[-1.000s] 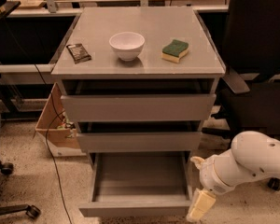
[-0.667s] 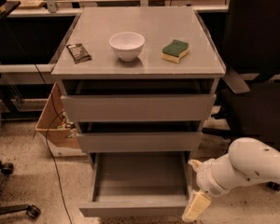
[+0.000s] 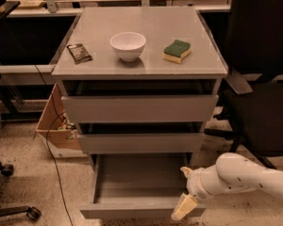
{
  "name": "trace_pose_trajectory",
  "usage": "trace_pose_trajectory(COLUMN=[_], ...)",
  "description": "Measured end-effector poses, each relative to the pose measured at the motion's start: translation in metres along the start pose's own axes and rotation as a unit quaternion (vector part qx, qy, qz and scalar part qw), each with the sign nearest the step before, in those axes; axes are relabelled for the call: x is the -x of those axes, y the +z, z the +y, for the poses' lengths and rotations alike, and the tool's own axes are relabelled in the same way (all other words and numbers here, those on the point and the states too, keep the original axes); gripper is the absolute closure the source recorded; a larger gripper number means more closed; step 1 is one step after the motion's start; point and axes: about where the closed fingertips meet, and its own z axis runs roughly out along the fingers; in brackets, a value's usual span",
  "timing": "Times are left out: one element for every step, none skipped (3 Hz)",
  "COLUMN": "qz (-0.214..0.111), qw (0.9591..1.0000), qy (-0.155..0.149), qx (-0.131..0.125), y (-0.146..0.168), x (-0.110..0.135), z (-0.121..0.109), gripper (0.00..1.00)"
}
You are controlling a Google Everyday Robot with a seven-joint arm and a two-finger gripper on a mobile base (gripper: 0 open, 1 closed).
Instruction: Close bottom drawer
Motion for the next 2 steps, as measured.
trace_pose_trajectory(qz=[-0.030, -0.057], qw=[0.9996, 0.9984], qy=[0.000, -0.001], qx=[-0.003, -0.004], y=[0.052, 0.106], x=[-0.013, -0.023], z=[-0.017, -0.033], gripper=[0.00, 0.00])
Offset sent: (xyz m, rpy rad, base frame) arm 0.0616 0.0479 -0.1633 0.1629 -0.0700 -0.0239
